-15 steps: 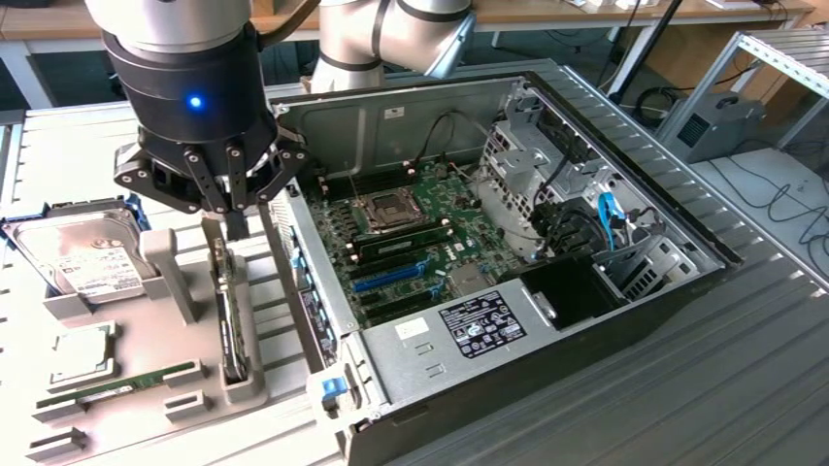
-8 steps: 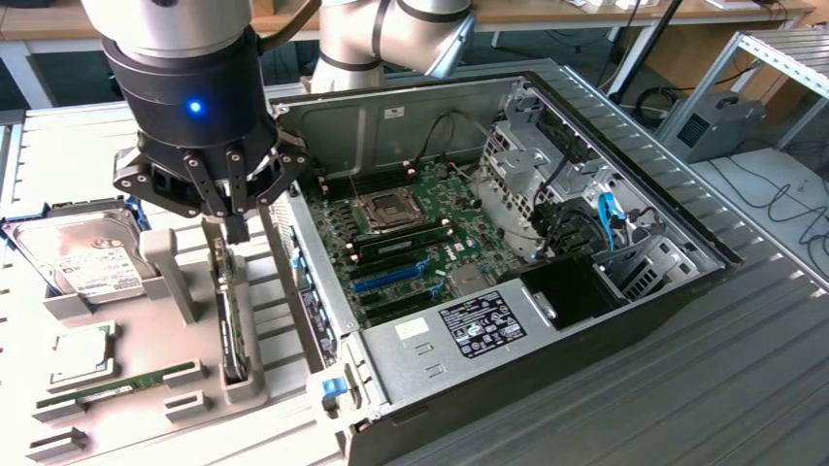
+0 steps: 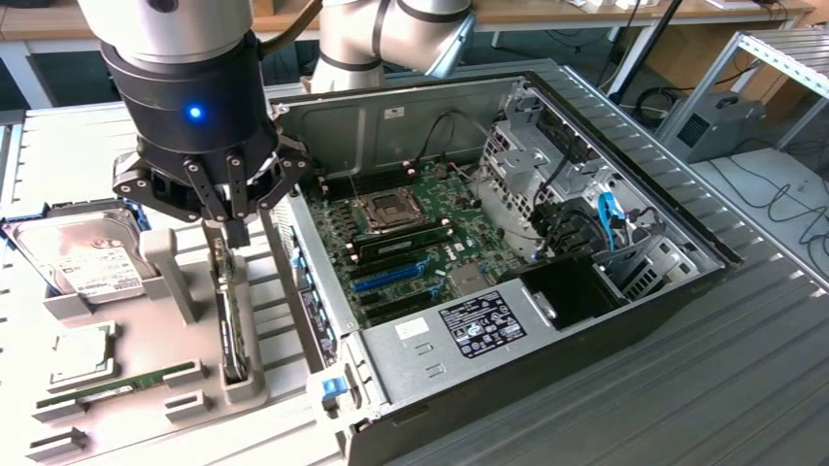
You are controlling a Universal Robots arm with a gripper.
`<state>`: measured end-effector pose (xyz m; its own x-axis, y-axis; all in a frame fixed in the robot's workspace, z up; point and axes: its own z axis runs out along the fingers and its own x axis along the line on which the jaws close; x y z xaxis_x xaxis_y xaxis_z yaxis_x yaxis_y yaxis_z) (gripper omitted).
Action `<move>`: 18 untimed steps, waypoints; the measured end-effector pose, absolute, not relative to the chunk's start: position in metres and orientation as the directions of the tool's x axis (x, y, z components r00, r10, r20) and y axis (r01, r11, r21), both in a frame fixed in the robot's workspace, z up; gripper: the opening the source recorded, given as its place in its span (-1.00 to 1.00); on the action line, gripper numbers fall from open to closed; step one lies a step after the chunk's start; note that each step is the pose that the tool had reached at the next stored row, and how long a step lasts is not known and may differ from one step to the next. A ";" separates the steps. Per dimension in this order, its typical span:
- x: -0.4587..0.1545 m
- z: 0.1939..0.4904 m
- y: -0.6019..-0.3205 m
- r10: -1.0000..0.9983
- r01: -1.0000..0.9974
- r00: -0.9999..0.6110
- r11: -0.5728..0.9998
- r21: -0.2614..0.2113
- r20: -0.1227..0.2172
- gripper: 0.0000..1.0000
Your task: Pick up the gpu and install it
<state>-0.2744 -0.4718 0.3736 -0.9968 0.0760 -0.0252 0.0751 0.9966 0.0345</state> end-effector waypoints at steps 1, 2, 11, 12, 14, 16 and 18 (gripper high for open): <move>-0.274 0.374 -0.472 0.076 0.075 -0.997 0.997 0.034 -0.025 -0.79; -0.275 0.374 -0.473 0.076 0.075 -0.997 0.997 0.034 -0.025 -0.79; -0.275 0.373 -0.477 0.076 0.075 -0.997 0.997 0.035 -0.025 -0.79; -0.275 0.373 -0.478 0.076 0.075 -0.997 0.997 0.035 -0.025 -0.79; -0.275 0.373 -0.479 0.076 0.075 -0.997 0.997 0.034 -0.025 -0.79; -0.276 0.373 -0.479 0.076 0.075 -0.997 0.997 0.034 -0.025 -0.79; -0.276 0.372 -0.480 0.076 0.075 -0.997 0.997 0.034 -0.025 -0.79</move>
<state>-0.2757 -0.4803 0.3725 -0.9968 0.0760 -0.0252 0.0751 0.9966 0.0344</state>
